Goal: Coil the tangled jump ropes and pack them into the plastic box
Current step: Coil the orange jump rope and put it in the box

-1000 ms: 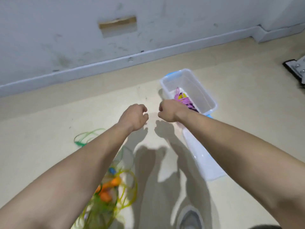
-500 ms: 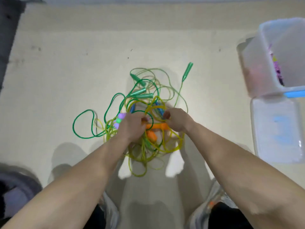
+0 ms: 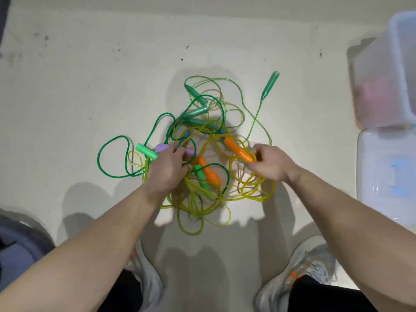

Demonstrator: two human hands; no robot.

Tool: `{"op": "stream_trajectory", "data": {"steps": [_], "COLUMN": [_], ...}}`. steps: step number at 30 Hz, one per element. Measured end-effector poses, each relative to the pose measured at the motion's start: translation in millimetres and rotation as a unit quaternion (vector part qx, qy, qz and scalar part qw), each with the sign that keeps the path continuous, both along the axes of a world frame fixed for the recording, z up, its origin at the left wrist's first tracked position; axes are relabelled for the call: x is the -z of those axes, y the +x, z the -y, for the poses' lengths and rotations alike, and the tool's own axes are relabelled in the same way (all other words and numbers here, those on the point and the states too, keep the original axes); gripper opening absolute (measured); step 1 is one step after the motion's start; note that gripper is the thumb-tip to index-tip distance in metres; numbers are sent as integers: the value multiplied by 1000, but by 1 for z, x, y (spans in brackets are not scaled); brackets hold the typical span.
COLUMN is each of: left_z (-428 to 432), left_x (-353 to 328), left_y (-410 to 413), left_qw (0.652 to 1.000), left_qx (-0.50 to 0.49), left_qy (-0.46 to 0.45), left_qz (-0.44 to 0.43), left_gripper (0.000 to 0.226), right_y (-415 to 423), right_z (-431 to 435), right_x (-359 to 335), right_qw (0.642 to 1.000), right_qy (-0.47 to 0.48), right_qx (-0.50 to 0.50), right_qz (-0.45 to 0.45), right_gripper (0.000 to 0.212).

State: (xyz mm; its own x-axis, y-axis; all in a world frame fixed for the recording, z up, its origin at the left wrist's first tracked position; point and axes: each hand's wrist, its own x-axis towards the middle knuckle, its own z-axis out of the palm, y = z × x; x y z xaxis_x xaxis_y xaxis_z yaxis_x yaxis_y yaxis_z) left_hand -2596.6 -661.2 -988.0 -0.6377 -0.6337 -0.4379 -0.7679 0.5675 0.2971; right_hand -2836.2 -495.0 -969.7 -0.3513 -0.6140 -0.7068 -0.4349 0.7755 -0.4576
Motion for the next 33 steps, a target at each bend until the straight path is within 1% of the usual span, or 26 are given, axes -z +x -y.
{"op": "stream_trajectory", "data": {"steps": [1,2,3,4,5,6,7,8,9,10,11,12,13,14,16,18,20,21,23,25,26,27,29,30,32,33], "left_z": [-4,-10,-17,-23,-29,-33,-38,-44,-51,-61,-71,-79,-87,-93,-97,-97,-95,-94,-88,-81,-77,-74,-72,-72,-67,-60], "left_x": [-9,-22,-33,-47,-60,-75,-97,-118,-133,-153,-166,-175,-183,-193,-206,-218,-233,-241,-253,-262,-265,-267,-271,-272,-268,-264], "left_y": [2,0,-4,-13,-24,-36,-47,-58,-66,-70,-73,-73,-72,-69,-60,-52,-46,-44,-39,-30,-26,-24,-21,-21,-17,-14], "left_qw": [999,996,989,982,976,973,955,922,887,864,837,828,829,839,852,862,865,867,896,941,954,960,952,936,880,854], "left_qx": [-18,-36,-47,-56,-69,-97,-117,-138,-126,-98,-87,-79,-83,-93,-124,-132,-123,-115,-76,-7,4,-11,-77,-137,-295,-366], "left_qy": [-8,-36,-63,-78,-55,35,158,286,382,431,467,469,451,426,398,375,355,349,310,220,183,167,179,195,215,200], "left_qz": [-27,-70,-123,-163,-197,-208,-223,-221,-227,-239,-273,-298,-320,-326,-315,-314,-334,-335,-309,-259,-238,-225,-237,-261,-304,-313], "left_gripper": [41,43,43,42,42,46,55,64,63,48,32,28,32,35,30,18,13,9,20,23,28,31,26,25,25,23], "right_y": [-5,-8,-9,-8,-6,-3,1,6,11,16,20,23,24,23,21,16,14,13,15,17,17,17,16,16,13,11], "right_z": [-4,-7,-10,-11,-10,-8,-5,-3,0,2,3,3,2,-1,-10,-20,-32,-37,-48,-57,-62,-66,-73,-76,-81,-84], "right_x": [-12,-25,-39,-54,-69,-87,-105,-124,-143,-161,-177,-193,-206,-218,-238,-253,-266,-270,-281,-289,-292,-295,-300,-302,-307,-308], "right_qw": [987,962,937,920,909,898,886,872,855,840,831,833,845,862,886,889,887,888,893,900,903,907,916,923,948,959], "right_qy": [-35,-69,-98,-120,-136,-147,-156,-169,-185,-196,-204,-210,-211,-210,-201,-207,-219,-226,-232,-227,-222,-218,-220,-216,-176,-153], "right_qx": [115,198,251,274,280,279,275,269,269,279,297,313,322,323,326,342,350,344,316,289,278,269,249,241,225,219], "right_qz": [107,175,222,252,277,306,339,373,402,421,423,406,372,330,260,222,205,206,220,237,240,239,224,209,138,90], "right_gripper": [23,14,6,7,15,22,27,31,32,30,27,25,23,21,16,10,10,14,27,43,51,54,40,29,20,18]}}
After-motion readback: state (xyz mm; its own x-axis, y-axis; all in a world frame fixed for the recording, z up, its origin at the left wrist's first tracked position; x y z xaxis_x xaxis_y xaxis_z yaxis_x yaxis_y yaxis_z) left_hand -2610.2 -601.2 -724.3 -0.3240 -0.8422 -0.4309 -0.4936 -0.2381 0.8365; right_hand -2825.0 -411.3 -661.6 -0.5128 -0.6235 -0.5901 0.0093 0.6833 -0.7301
